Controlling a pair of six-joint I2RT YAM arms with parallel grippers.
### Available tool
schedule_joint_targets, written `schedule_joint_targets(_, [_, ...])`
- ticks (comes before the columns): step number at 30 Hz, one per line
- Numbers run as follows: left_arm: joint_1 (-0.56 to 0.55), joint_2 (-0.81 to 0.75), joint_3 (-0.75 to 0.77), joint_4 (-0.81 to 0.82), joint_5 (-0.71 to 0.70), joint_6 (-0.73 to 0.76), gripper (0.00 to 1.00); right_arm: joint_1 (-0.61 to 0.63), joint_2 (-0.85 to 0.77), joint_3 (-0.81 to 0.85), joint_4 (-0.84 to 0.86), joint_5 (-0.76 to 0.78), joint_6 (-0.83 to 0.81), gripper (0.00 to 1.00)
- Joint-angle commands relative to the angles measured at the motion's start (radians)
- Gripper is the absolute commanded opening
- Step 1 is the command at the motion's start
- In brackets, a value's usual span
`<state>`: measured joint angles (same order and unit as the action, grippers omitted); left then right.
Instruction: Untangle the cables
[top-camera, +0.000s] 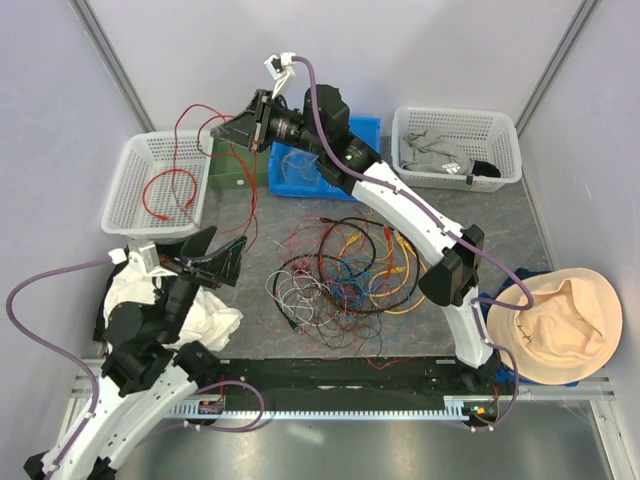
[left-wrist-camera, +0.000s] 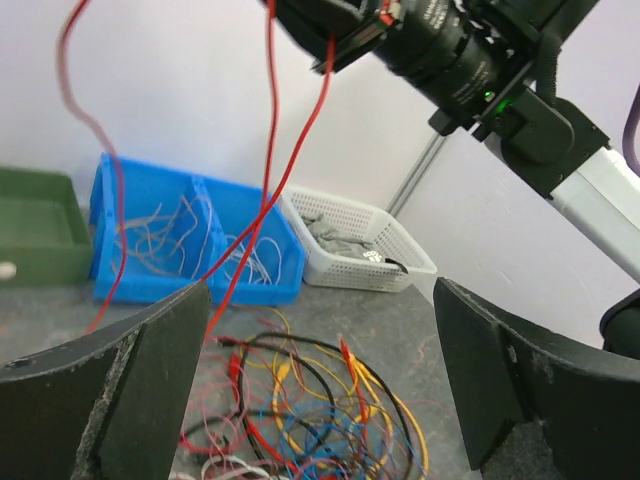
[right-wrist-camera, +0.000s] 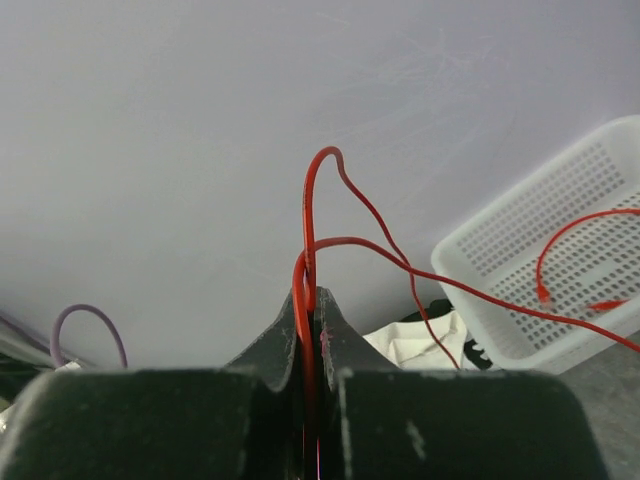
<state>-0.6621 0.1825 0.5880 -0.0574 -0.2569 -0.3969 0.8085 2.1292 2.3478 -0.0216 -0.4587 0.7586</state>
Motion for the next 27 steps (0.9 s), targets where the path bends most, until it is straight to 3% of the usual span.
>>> schedule_joint_targets(1, [0.004,0.124,-0.002,0.231,0.079,0.199,1.00,0.035,-0.057,-0.010,0.089,-0.066,0.068,0.00])
schedule_joint_targets(7, [0.004,0.281,-0.004,0.404,0.102,0.298,1.00,0.055,-0.109,-0.050,0.074,-0.097,0.084,0.00])
schedule_joint_targets(14, [0.005,0.480,0.062,0.478,0.002,0.395,0.99,0.055,-0.160,-0.116,0.075,-0.115,0.077,0.00])
schedule_joint_targets(17, [0.007,0.543,0.102,0.481,-0.008,0.443,0.79,0.055,-0.170,-0.124,0.078,-0.118,0.079,0.00])
schedule_joint_targets(18, [0.009,0.555,0.110,0.482,-0.019,0.451,0.60,0.057,-0.170,-0.124,0.078,-0.118,0.079,0.00])
schedule_joint_targets(20, [0.019,0.577,0.133,0.463,-0.022,0.452,0.42,0.055,-0.170,-0.120,0.080,-0.118,0.079,0.00])
schedule_joint_targets(22, [0.033,0.580,0.148,0.439,-0.019,0.448,0.02,0.054,-0.169,-0.119,0.080,-0.117,0.077,0.00])
schedule_joint_targets(27, [0.074,0.574,0.208,0.332,-0.082,0.441,0.02,0.044,-0.149,-0.096,0.084,-0.098,0.084,0.00])
